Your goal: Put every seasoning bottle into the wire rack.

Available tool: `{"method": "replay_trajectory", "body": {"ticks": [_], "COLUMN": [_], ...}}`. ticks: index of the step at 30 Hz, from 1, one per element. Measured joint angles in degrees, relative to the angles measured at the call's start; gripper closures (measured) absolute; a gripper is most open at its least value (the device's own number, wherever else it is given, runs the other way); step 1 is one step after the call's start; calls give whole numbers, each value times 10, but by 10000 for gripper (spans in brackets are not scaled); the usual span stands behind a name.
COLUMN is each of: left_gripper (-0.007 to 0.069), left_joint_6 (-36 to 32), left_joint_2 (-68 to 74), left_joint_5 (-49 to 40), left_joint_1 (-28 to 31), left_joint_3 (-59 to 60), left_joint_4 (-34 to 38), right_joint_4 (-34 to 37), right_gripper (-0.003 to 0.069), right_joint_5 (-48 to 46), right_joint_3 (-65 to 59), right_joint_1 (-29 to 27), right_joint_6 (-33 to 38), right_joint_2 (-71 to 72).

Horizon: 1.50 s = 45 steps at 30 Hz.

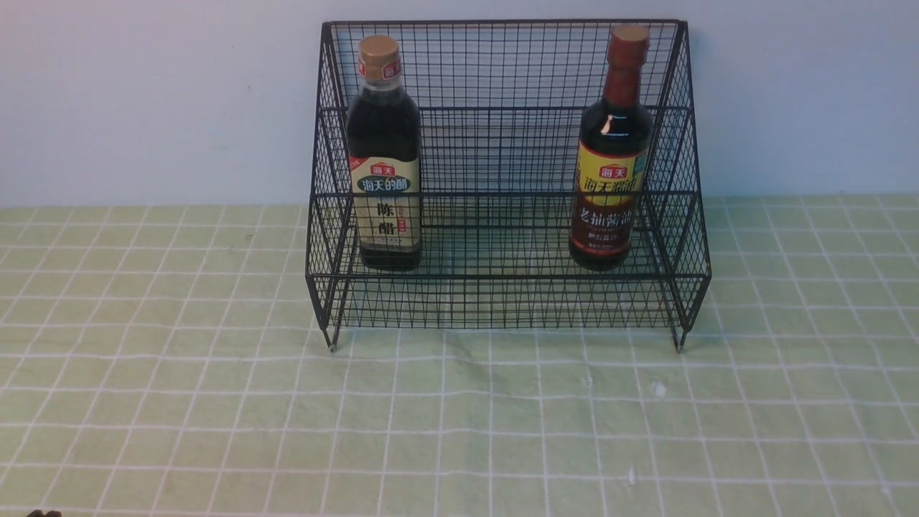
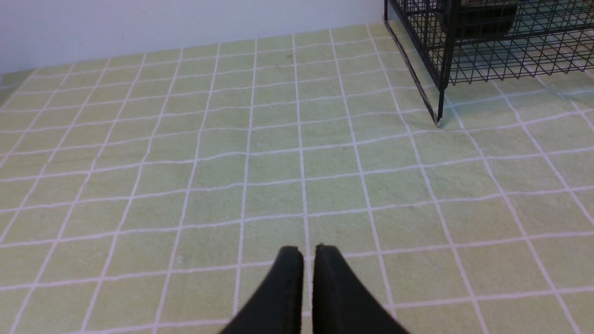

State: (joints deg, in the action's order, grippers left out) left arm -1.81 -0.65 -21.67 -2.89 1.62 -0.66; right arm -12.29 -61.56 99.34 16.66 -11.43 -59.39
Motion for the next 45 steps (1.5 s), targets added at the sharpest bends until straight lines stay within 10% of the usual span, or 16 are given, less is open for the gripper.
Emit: {"method": "replay_trajectory", "body": {"ticks": [7, 17, 35, 45], "left_gripper": [607, 607, 607, 607], "left_joint_6": [0, 0, 0, 0], "left_joint_2": [0, 0, 0, 0], "left_joint_5": [0, 0, -1, -1], "left_joint_1": [0, 0, 0, 0], "left_joint_3": [0, 0, 0, 0], "left_joint_4": [0, 0, 0, 0], "right_joint_4": [-75, 28, 39, 115], "right_gripper": [672, 673, 673, 673], "right_joint_5": [115, 193, 187, 300], "right_joint_3": [-285, -612, -776, -809], "right_joint_1": [0, 0, 0, 0], "right_joint_6": [-95, -117, -115, 18], "right_joint_2": [232, 545, 603, 603]}}
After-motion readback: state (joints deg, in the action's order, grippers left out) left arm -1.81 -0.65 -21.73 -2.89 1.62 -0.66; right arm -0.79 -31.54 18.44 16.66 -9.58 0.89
